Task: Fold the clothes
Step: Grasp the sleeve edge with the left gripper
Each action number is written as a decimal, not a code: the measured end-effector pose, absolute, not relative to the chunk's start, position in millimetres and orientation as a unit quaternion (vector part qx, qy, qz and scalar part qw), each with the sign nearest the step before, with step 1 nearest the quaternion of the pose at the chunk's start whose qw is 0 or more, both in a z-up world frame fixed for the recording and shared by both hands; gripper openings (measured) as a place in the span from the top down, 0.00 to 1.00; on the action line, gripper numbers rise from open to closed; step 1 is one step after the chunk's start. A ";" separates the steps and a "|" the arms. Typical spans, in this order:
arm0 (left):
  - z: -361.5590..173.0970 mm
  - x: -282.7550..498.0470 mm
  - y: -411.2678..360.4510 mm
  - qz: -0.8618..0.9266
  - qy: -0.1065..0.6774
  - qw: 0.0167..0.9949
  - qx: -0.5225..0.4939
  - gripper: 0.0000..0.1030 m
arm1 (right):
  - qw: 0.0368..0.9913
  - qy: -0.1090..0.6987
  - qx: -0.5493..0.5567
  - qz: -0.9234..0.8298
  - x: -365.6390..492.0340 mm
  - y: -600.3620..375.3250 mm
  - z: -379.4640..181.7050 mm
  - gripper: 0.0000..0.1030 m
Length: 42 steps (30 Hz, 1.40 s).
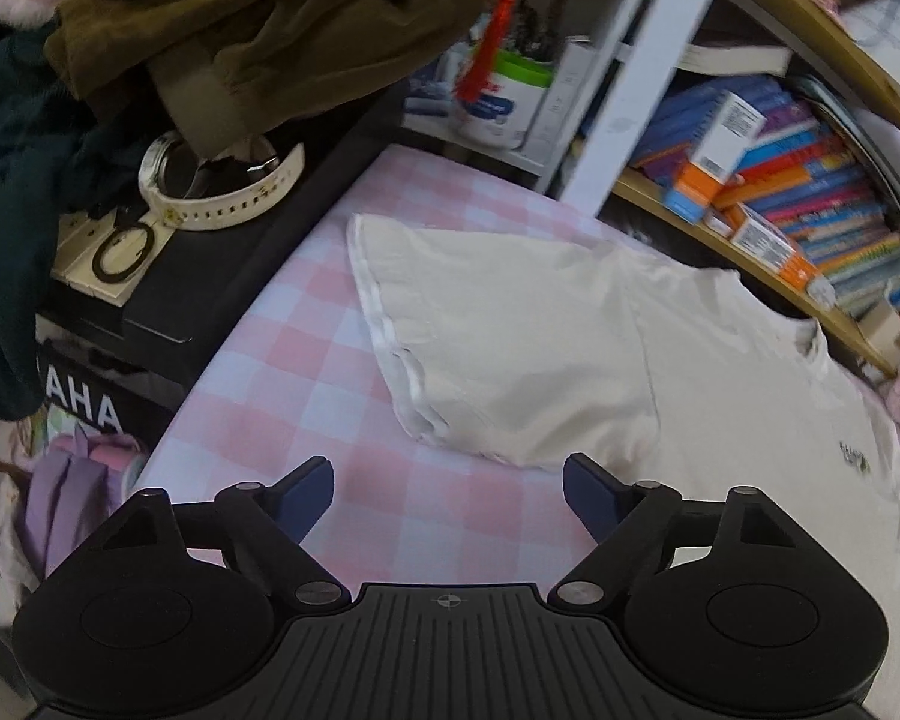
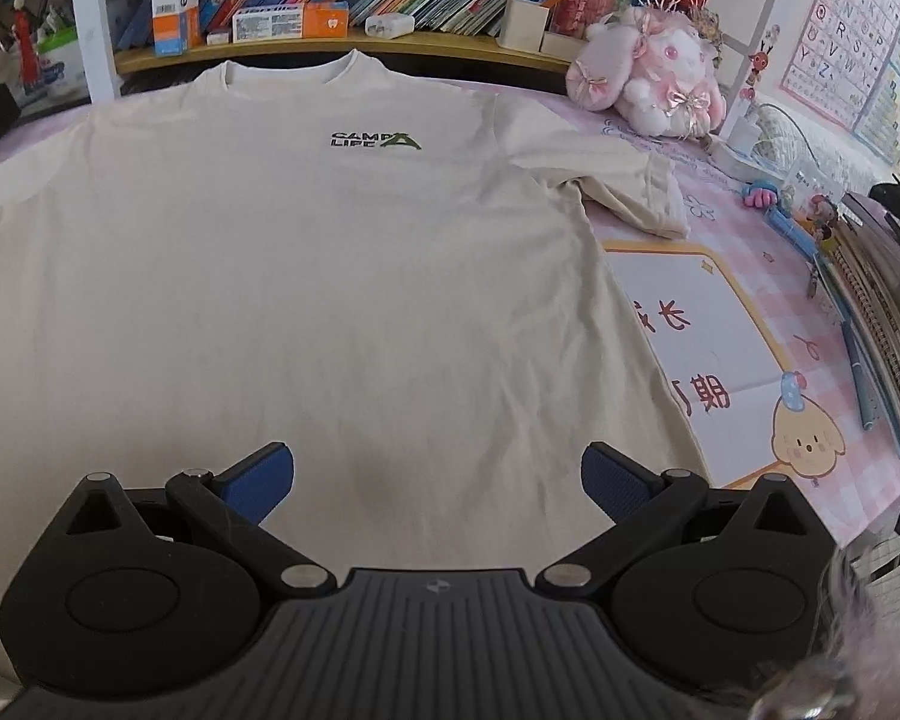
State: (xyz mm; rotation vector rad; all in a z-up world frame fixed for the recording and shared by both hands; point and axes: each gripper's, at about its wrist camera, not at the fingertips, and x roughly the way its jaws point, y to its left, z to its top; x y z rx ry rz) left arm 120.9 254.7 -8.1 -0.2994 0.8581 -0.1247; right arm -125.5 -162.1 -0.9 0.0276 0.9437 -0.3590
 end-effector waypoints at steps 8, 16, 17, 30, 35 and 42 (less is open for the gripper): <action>-14.1 140.3 262.8 -0.046 0.411 0.897 -0.158 0.24 | 0.869 0.457 0.032 -0.189 -135.5 -170.7 -2.9 0.00; -21.0 162.2 272.3 -0.032 0.403 0.893 -0.201 0.38 | 0.864 0.466 0.039 -0.187 -134.3 -171.5 -7.1 0.00; -21.3 165.9 273.5 -0.029 0.401 0.892 -0.208 0.42 | 0.864 0.466 0.037 -0.185 -133.5 -170.5 -7.1 0.00; -27.7 188.5 282.0 -0.055 0.392 0.836 -0.380 0.81 | 0.861 0.465 0.044 -0.201 -131.7 -178.8 -7.0 0.00; -26.5 188.6 276.3 -0.030 0.417 0.839 -0.349 0.80 | 0.862 0.461 0.055 -0.205 -130.4 -184.8 -6.0 0.00; -37.2 189.7 288.4 0.000 0.408 0.835 -0.370 0.98 | 0.863 0.460 0.053 -0.202 -129.5 -187.5 -7.5 0.00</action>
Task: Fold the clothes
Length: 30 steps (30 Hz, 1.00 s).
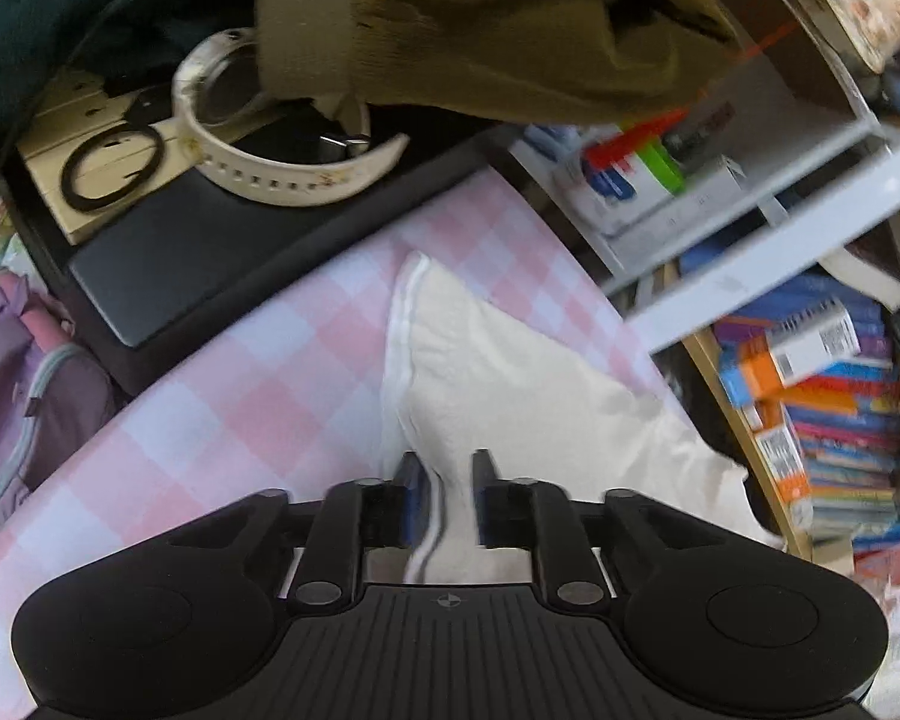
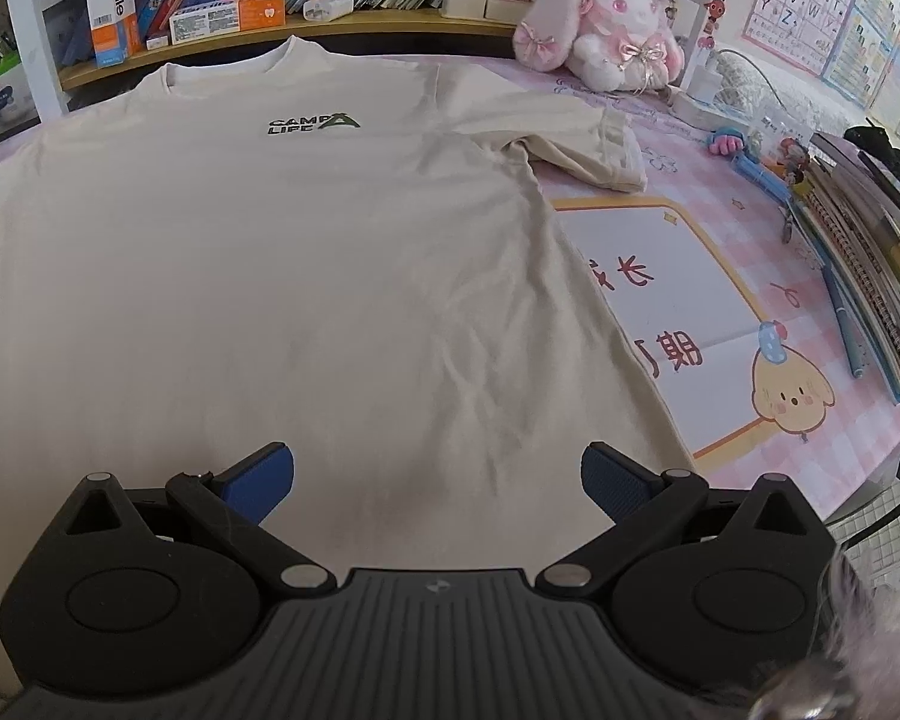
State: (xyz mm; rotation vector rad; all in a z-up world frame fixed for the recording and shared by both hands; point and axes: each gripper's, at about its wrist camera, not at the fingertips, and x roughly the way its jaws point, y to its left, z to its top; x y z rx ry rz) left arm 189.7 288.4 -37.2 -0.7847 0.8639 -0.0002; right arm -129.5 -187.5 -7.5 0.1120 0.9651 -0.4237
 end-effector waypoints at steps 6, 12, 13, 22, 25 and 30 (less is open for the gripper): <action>-24.8 192.1 278.0 0.010 0.394 0.838 -0.378 1.00 | 0.864 0.460 0.052 -0.197 -132.2 -194.5 -9.8 0.00; 34.3 199.7 205.8 -0.032 0.360 0.894 -0.265 1.00 | 0.866 0.458 0.074 -0.185 -130.6 -217.2 -17.7 0.00; 42.5 199.1 186.2 -0.042 0.357 0.901 -0.244 1.00 | 0.868 0.457 0.076 -0.180 -129.1 -221.9 -18.9 0.00; 8.8 163.9 -42.3 -0.166 0.450 0.876 0.048 0.86 | 0.883 0.447 0.063 -0.128 -119.7 -270.2 -18.0 0.00; 5.5 169.8 -37.0 -0.150 0.441 0.884 0.048 0.60 | 0.881 0.452 0.067 -0.119 -118.9 -289.8 -21.0 0.00; 5.1 181.3 -20.7 -0.121 0.414 0.902 0.035 0.53 | 0.879 0.458 0.083 -0.104 -115.5 -313.7 -27.8 0.00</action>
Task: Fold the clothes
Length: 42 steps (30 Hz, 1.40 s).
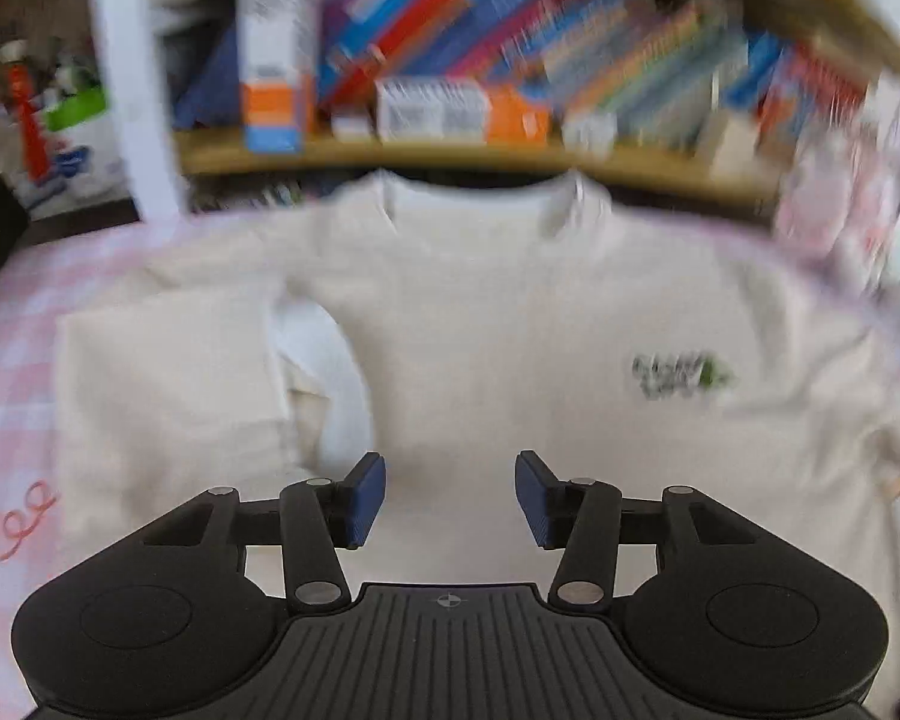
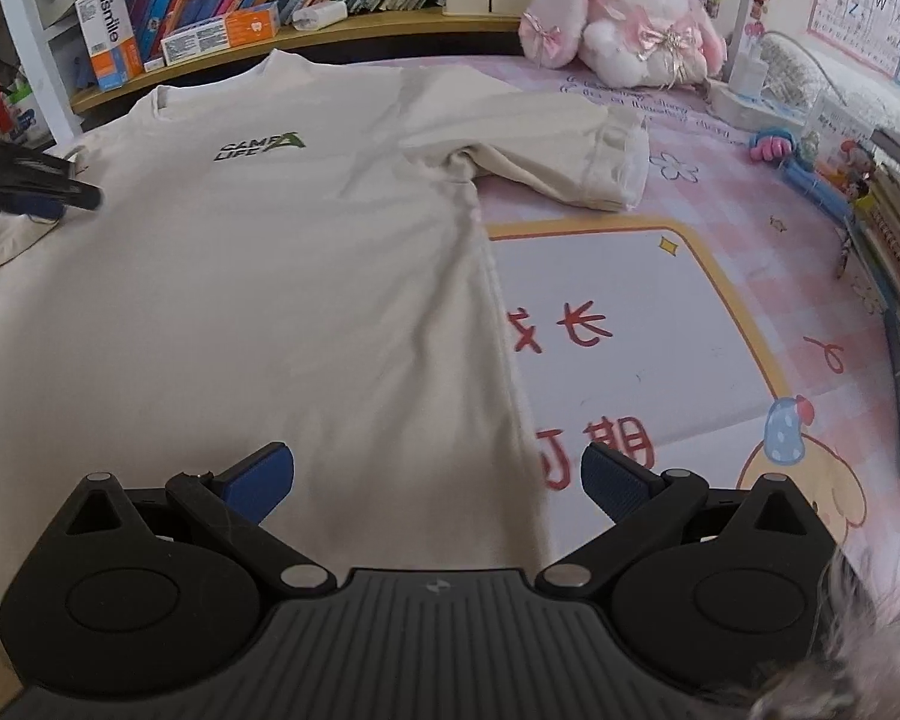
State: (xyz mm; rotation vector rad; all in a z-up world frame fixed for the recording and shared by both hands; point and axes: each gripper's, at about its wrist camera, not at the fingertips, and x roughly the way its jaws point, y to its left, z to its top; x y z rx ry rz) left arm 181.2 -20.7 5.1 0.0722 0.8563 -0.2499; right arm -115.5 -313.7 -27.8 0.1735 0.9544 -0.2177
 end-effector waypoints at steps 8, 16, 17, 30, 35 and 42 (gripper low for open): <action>3.2 204.9 -1.3 -0.074 0.378 0.923 0.020 0.54 | 0.877 0.469 0.077 -0.066 -105.9 -314.7 -35.7 0.00; -11.9 248.9 -13.5 0.001 0.413 0.909 0.049 0.99 | 0.877 0.474 0.057 -0.056 -110.6 -313.7 -37.0 0.00; -1.6 239.6 -4.5 0.000 0.386 0.922 0.006 0.99 | 0.877 0.473 0.056 -0.055 -111.4 -314.0 -37.1 0.00; -2.2 199.1 -12.1 -0.123 0.393 0.911 -0.026 0.70 | 0.880 0.469 0.055 -0.050 -107.3 -318.6 -38.0 0.00; -0.6 161.0 17.0 -0.119 0.400 0.909 -0.021 0.61 | 0.881 0.468 0.048 -0.050 -108.2 -317.4 -39.0 0.00; -10.1 141.2 24.0 -0.145 0.431 0.890 -0.006 0.60 | 0.880 0.470 0.048 -0.054 -101.9 -315.2 -39.3 0.00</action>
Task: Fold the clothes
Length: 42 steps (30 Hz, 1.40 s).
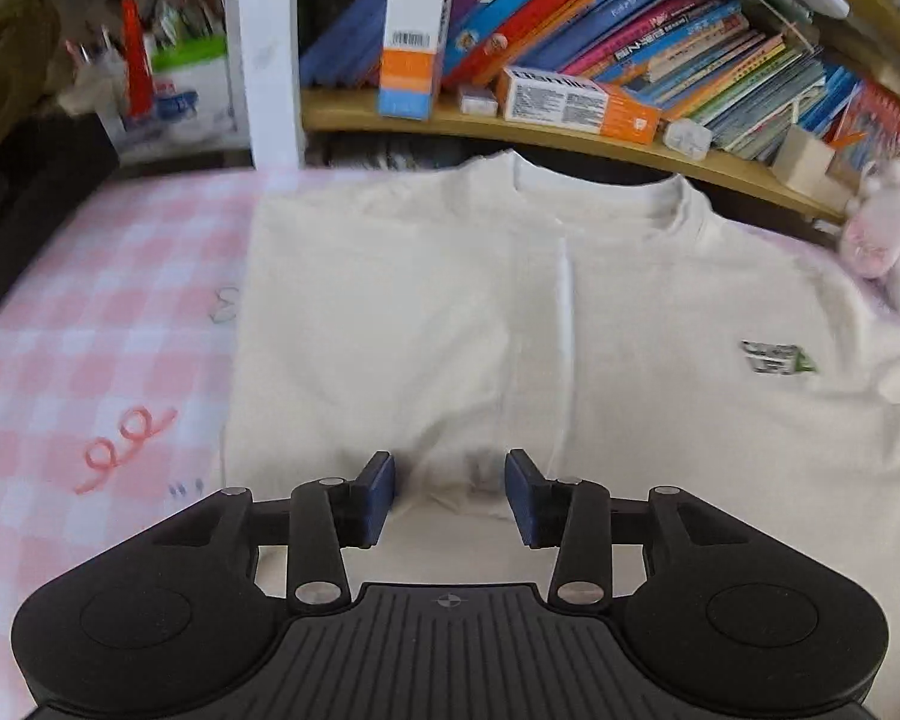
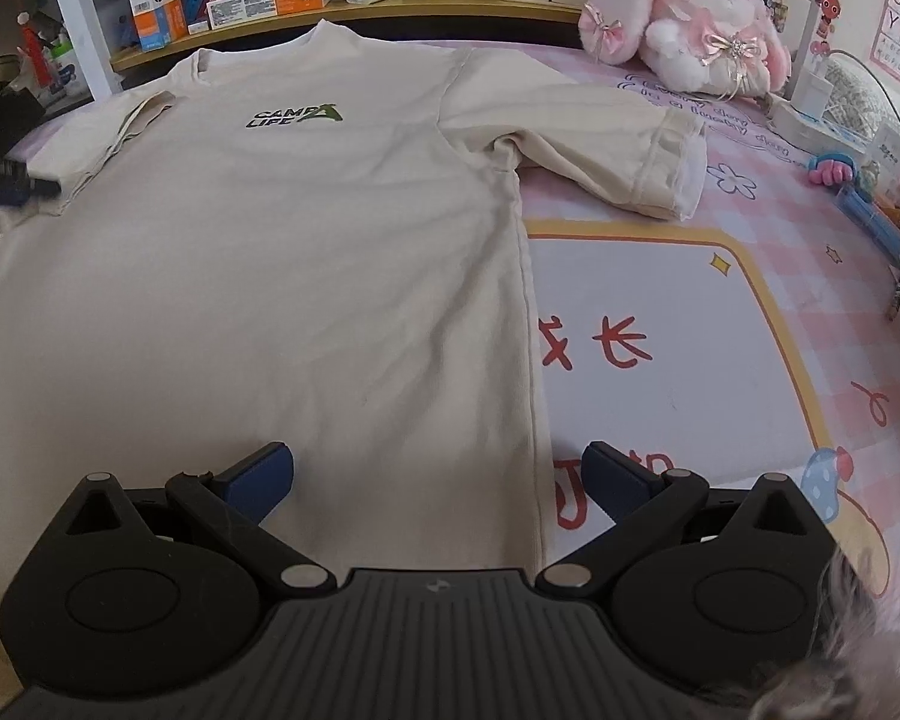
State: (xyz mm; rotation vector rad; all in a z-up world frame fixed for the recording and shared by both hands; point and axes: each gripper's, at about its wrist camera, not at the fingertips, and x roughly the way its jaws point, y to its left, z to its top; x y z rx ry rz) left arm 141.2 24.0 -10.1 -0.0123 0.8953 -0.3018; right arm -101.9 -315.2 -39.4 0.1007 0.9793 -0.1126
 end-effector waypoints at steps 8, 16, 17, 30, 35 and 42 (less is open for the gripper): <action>-3.7 158.5 100.6 -0.071 0.423 0.899 -0.088 0.63 | 0.876 0.473 0.057 -0.069 -108.2 -311.7 -35.9 0.00; -24.5 192.1 122.8 -0.074 0.451 0.879 -0.133 0.98 | 0.871 0.479 0.047 -0.100 -112.8 -301.0 -35.9 0.00; -25.2 193.9 125.1 -0.058 0.450 0.882 -0.126 1.00 | 0.870 0.480 0.045 -0.103 -113.7 -299.4 -36.2 0.00; -6.5 160.4 133.5 -0.104 0.419 0.898 -0.084 0.95 | 0.867 0.468 0.067 -0.159 -122.0 -283.4 -30.8 0.00; 0.3 115.5 119.5 -0.150 0.420 0.892 -0.068 0.87 | 0.867 0.459 0.076 -0.178 -124.8 -273.7 -25.2 0.00; -3.0 52.8 107.6 -0.190 0.432 0.880 -0.044 0.64 | 0.872 0.442 0.093 -0.188 -129.2 -253.5 -14.1 0.00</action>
